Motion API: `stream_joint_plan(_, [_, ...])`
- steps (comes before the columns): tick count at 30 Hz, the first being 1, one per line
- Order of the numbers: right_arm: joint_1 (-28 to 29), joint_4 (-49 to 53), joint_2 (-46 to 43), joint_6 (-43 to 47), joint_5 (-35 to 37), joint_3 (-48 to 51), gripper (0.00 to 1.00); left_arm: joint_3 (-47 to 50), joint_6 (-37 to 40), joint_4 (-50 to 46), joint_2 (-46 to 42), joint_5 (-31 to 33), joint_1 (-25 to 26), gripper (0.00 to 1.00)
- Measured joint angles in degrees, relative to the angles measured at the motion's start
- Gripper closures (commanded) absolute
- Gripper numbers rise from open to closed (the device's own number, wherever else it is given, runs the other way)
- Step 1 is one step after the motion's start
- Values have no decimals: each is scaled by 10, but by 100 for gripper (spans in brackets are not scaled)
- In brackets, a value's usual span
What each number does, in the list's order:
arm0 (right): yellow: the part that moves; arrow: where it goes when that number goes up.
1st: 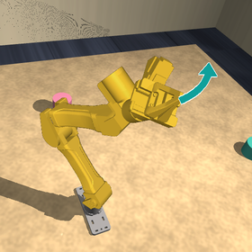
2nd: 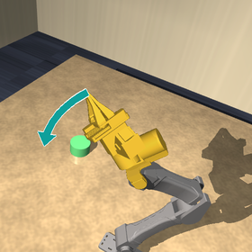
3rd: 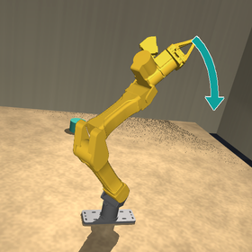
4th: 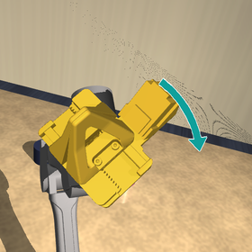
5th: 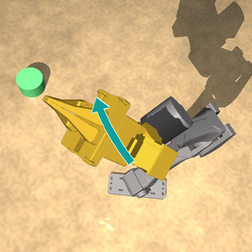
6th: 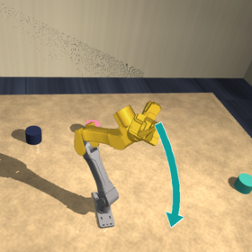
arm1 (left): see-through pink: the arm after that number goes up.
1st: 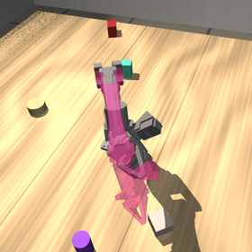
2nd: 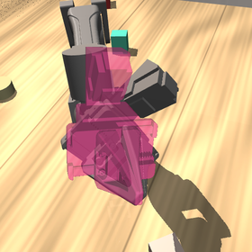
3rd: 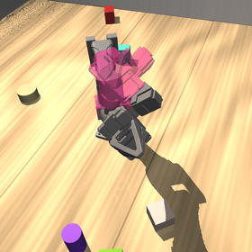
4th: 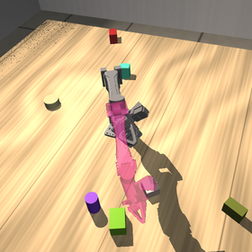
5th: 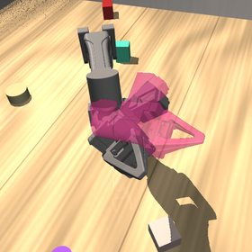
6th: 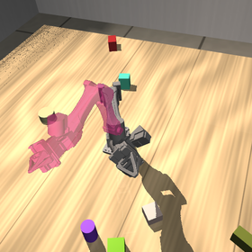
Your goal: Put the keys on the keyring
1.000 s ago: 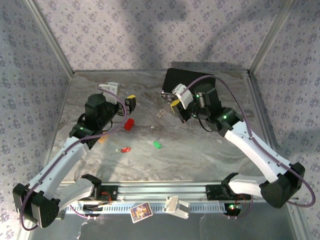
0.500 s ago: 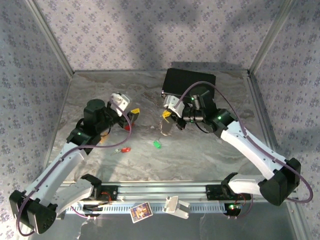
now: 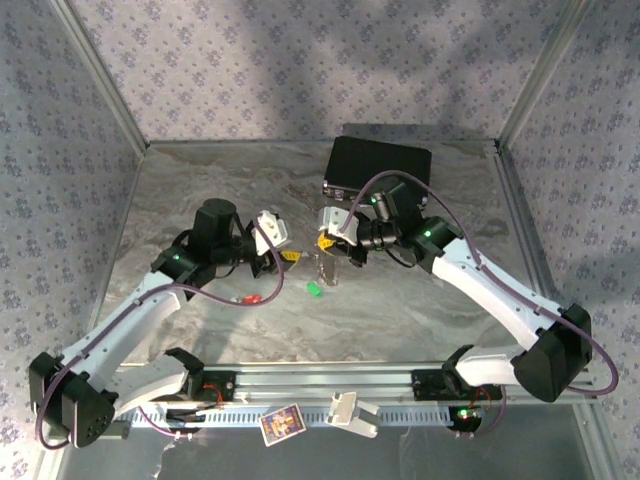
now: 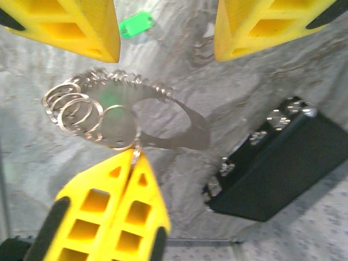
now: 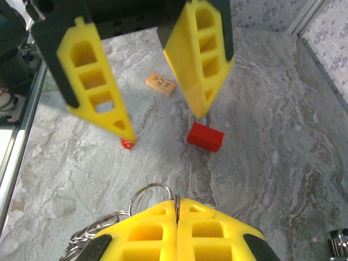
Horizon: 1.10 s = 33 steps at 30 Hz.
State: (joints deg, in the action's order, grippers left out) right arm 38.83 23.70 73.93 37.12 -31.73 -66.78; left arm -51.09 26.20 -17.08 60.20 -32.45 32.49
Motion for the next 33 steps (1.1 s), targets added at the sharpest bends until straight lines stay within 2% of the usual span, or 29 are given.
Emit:
stream_joint_plan(4, [10,-5,0,10,3,5,100,2,-61,7,6,-35,3,44])
stream_joint_plan(11, [26,-9,0,24,9,19,100,38,-216,57,-3,-75,3,47])
stream_joint_plan(16, [35,-12,0,29,9,19,100,54,-258,64,-7,-92,3,48])
stream_joint_plan(20, [40,-12,0,32,9,19,100,63,-250,68,-13,-104,3,44])
stream_joint_plan(24, [42,-10,0,39,9,19,100,65,-208,56,-38,-113,3,39])
stream_joint_plan(29, [50,-5,0,43,9,19,100,73,-137,38,-76,-114,3,40])
stream_joint_plan(33, [57,-3,0,45,9,19,100,75,-92,31,-64,-115,3,41])
